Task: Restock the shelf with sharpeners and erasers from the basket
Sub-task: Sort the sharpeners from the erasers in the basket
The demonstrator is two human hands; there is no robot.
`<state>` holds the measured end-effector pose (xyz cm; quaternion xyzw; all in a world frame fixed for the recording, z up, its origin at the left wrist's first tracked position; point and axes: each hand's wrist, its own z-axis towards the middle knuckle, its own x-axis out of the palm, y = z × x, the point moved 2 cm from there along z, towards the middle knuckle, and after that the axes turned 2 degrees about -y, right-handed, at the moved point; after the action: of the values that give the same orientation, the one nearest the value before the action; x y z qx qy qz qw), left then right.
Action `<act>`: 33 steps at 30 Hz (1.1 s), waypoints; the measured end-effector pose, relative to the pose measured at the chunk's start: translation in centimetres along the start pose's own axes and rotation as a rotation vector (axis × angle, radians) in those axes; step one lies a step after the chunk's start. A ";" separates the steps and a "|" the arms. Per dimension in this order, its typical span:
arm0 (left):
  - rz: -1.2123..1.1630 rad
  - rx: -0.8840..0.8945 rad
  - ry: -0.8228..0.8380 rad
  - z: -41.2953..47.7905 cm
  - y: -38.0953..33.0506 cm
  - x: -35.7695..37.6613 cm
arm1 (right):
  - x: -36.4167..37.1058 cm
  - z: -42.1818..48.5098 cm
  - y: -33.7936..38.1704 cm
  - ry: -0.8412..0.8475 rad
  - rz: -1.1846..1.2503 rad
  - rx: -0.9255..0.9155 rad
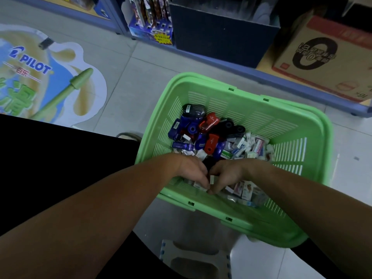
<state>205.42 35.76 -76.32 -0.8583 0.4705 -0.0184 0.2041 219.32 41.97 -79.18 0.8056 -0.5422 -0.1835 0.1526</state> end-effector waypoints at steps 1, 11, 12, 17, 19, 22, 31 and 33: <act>0.027 0.003 -0.002 -0.1 -0.2 0.2 | -0.2 -0.6 0.3 0.016 -0.009 0.004; -0.150 0.167 -0.139 0.5 -5.7 2.9 | -2.3 -6.1 -2.1 -0.079 -0.246 0.144; -0.227 0.174 -0.173 0.9 -6.2 3.3 | -2.8 -6.9 -2.5 -0.132 -0.270 0.155; -0.641 0.117 -0.154 2.1 -8.4 5.5 | -4.8 -10.2 -3.9 -0.464 -0.243 0.165; -0.682 0.113 -0.120 2.0 -8.8 5.7 | -5.4 -10.9 -4.5 -0.567 -0.161 0.145; -0.642 0.099 -0.149 2.5 -9.0 5.7 | -5.3 -11.1 -5.4 -0.648 -0.137 0.134; -0.061 0.113 -0.371 3.8 -7.4 4.9 | -2.2 -7.3 -2.9 -0.806 -0.283 0.092; -0.049 0.091 -0.383 3.3 -6.2 4.3 | -2.0 -6.4 -2.5 -0.831 -0.266 0.065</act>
<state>213.52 36.25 -77.75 -0.8471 0.4009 0.1191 0.3278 223.63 45.01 -74.39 0.7306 -0.4545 -0.4930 -0.1289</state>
